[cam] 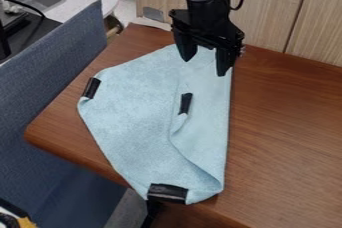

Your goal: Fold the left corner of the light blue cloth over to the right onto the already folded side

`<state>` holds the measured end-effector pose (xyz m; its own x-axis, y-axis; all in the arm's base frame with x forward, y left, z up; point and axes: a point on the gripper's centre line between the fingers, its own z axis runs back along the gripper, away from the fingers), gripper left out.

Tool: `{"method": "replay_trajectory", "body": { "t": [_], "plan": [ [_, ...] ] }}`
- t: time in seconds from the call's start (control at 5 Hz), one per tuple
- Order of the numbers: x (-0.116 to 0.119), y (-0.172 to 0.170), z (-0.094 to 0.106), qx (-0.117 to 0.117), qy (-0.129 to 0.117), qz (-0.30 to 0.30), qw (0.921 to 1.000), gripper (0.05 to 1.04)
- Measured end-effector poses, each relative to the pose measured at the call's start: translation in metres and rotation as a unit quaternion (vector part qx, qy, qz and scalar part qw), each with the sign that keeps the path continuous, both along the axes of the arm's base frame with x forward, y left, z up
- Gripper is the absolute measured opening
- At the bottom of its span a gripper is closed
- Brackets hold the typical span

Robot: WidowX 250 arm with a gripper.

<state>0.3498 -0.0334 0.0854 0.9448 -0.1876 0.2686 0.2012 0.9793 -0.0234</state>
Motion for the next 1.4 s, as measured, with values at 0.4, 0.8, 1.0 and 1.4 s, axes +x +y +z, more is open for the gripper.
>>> {"method": "replay_trajectory", "body": {
  "t": [0.4, 0.8, 1.0, 1.4],
  "plan": [
    [-0.013, 0.012, -0.017, 0.013, 0.039, -0.012, 0.9991, 1.001],
    [-0.030, 0.079, 0.000, 0.026, 0.027, 0.070, 0.9968, 1.001],
    [-0.035, 0.106, -0.005, 0.024, 0.035, 0.110, 0.9930, 1.001],
    [-0.038, 0.155, -0.031, 0.017, 0.066, 0.175, 0.9822, 1.001]
  ]
}}
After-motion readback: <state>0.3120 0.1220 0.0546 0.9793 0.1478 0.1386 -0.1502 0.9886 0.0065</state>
